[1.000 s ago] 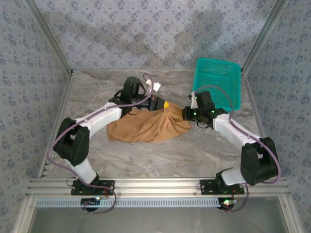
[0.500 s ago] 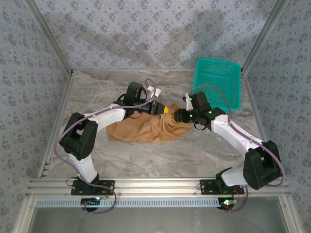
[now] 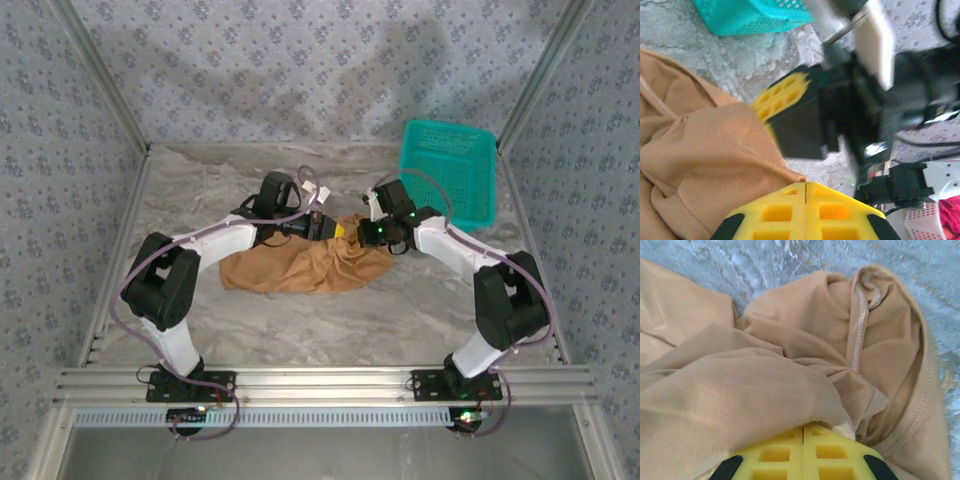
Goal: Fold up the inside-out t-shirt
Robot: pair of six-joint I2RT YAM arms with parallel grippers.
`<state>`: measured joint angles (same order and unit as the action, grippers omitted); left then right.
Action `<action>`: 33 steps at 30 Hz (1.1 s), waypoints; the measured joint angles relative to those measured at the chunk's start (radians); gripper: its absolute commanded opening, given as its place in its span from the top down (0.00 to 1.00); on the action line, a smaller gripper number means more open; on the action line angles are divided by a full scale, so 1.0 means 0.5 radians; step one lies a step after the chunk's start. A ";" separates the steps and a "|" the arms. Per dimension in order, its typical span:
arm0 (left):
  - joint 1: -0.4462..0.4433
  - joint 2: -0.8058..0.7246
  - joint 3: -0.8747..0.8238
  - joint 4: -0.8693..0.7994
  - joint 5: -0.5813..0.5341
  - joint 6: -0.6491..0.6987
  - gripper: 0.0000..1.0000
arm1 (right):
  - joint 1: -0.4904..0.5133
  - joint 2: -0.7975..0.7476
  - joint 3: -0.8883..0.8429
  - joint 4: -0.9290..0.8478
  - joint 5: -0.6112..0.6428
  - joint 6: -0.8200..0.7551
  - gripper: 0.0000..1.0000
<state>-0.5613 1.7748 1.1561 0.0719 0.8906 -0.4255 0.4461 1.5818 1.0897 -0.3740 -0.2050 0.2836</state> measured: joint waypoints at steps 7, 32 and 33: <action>0.012 0.040 0.002 -0.209 -0.145 0.184 1.00 | -0.096 -0.387 0.002 -0.146 -0.412 0.074 1.00; -0.124 0.209 -0.080 0.294 -0.159 -0.180 1.00 | -0.218 0.014 -0.073 -0.245 0.193 0.291 0.77; -0.134 0.209 -0.080 0.311 -0.159 -0.189 1.00 | -0.176 -0.037 -0.073 -0.278 0.253 0.294 0.77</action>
<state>-0.6281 1.8793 1.1160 0.2272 0.8112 -0.5201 0.3580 1.5631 1.0531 -0.5133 -0.0788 0.4305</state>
